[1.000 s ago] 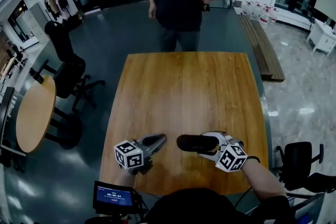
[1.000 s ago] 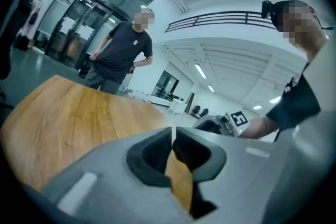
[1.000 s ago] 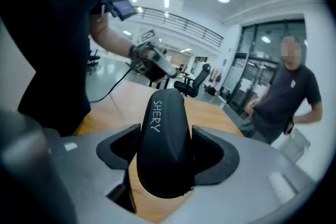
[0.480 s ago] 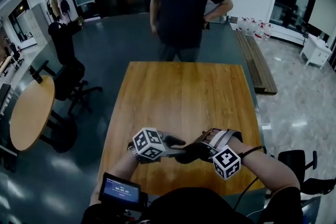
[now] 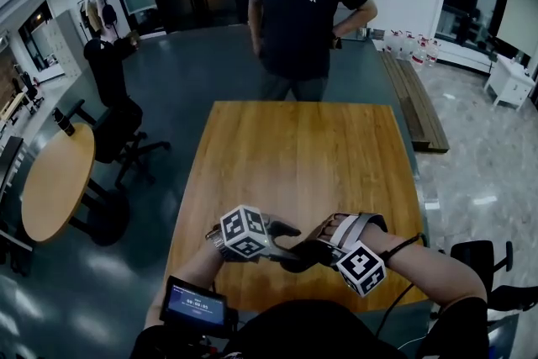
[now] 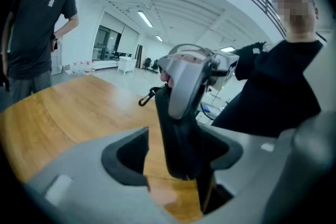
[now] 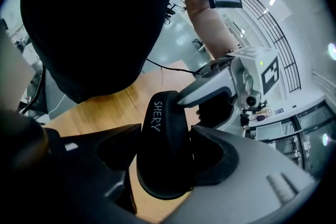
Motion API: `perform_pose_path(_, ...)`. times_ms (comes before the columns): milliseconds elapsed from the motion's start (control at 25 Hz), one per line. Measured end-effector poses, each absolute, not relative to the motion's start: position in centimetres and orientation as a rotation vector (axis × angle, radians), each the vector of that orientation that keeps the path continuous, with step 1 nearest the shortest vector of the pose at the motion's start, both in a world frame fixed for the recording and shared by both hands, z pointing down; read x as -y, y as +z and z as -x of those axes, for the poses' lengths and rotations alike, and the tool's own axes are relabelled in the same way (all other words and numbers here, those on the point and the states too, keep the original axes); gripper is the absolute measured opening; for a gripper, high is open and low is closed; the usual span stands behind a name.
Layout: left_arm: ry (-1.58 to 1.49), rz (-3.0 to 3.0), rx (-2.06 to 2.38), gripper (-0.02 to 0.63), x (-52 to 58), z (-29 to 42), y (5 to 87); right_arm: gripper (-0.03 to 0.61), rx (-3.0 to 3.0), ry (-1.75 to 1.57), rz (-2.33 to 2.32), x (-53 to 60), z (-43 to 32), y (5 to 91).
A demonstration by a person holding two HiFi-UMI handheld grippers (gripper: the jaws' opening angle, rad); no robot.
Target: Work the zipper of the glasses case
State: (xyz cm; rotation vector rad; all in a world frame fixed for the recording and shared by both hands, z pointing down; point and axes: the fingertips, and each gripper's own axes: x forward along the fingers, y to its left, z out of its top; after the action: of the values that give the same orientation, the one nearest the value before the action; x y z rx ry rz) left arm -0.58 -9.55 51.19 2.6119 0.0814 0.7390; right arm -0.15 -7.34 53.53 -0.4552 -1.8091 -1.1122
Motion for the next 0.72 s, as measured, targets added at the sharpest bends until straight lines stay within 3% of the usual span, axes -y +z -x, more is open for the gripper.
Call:
perform_pose_path(200, 0.697, -2.566, -0.176, 0.299, 8.4, -0.5, 51.3, 0.296, 1.816, -1.174, 0.463, 7.0, 1.8, 52.7)
perform_pose_path(480, 0.625, -2.528, -0.254, 0.272, 7.3, -0.6, 51.0, 0.295, 1.829, -1.151, 0.516, 5.9, 2.0, 52.2)
perform_pose_path(720, 0.692, -2.486, -0.366, 0.297, 5.6, -0.6, 51.6, 0.293, 1.809, -1.141, 0.603, 4.2, 2.6, 52.5)
